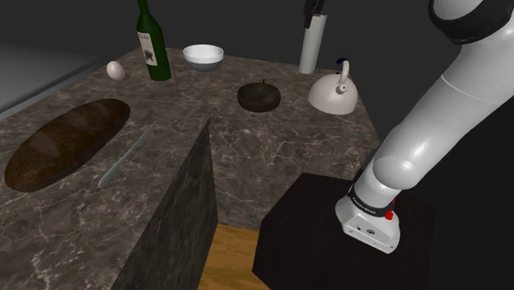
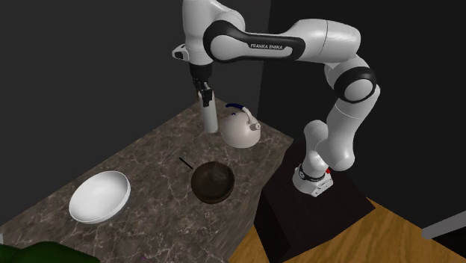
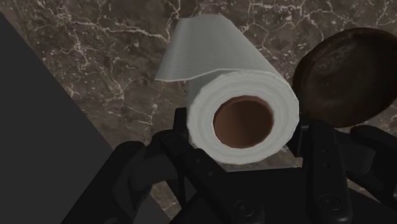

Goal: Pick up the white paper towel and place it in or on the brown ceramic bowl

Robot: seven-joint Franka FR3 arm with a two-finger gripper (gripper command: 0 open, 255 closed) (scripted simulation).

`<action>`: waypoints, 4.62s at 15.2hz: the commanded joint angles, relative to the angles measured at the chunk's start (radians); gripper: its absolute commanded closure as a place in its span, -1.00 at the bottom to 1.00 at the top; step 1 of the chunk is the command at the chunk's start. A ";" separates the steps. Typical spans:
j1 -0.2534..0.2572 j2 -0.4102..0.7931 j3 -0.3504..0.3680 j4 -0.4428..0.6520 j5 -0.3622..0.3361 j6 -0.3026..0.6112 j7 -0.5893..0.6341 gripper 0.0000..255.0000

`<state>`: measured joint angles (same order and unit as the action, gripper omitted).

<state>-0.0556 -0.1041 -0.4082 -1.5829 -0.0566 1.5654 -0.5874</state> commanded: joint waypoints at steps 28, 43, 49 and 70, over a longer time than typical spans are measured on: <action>0.203 0.143 0.217 0.451 0.016 -0.330 0.408 1.00; 0.214 -0.007 0.230 0.045 -0.010 -0.073 0.439 1.00; 0.214 -0.041 0.232 -0.076 -0.016 0.014 0.448 1.00; 0.216 -0.033 0.234 -0.025 -0.015 -0.029 0.448 -1.00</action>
<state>0.1604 -0.1442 -0.1737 -1.6415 -0.0726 1.5638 -0.1370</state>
